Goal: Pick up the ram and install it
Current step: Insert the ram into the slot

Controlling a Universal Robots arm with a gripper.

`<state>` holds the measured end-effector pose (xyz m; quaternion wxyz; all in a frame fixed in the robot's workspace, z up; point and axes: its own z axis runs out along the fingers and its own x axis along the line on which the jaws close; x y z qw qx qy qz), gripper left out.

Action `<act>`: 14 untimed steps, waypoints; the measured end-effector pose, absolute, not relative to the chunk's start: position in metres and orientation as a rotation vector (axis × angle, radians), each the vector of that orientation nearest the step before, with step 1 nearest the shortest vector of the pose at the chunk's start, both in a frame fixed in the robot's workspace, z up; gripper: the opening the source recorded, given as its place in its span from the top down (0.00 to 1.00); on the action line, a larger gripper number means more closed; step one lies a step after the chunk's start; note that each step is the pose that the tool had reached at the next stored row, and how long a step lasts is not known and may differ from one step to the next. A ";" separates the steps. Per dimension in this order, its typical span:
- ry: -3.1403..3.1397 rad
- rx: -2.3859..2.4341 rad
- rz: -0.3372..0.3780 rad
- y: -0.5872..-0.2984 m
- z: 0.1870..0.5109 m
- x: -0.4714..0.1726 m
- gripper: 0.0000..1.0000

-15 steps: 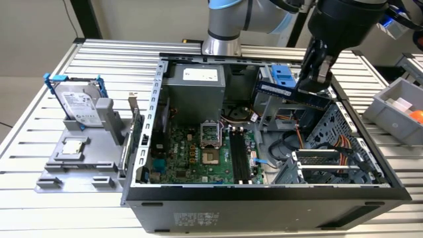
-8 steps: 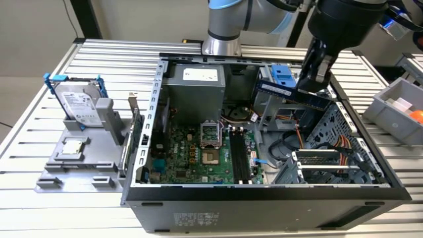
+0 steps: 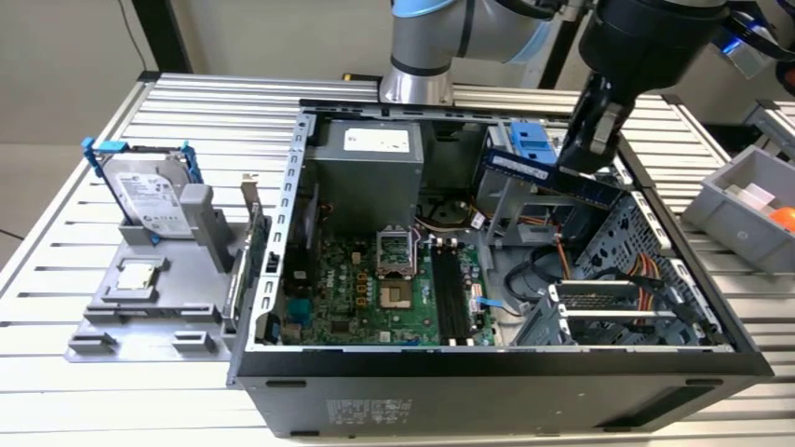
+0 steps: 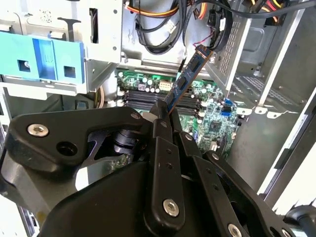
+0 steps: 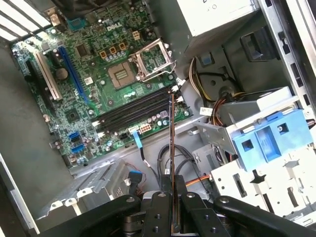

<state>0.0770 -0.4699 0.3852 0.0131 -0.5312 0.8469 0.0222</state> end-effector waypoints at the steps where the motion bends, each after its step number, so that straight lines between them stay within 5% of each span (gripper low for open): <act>1: 2.643 -1.648 0.069 -0.470 0.385 0.077 1.00; 14: 2.694 -1.560 0.068 -0.470 0.385 0.077 1.00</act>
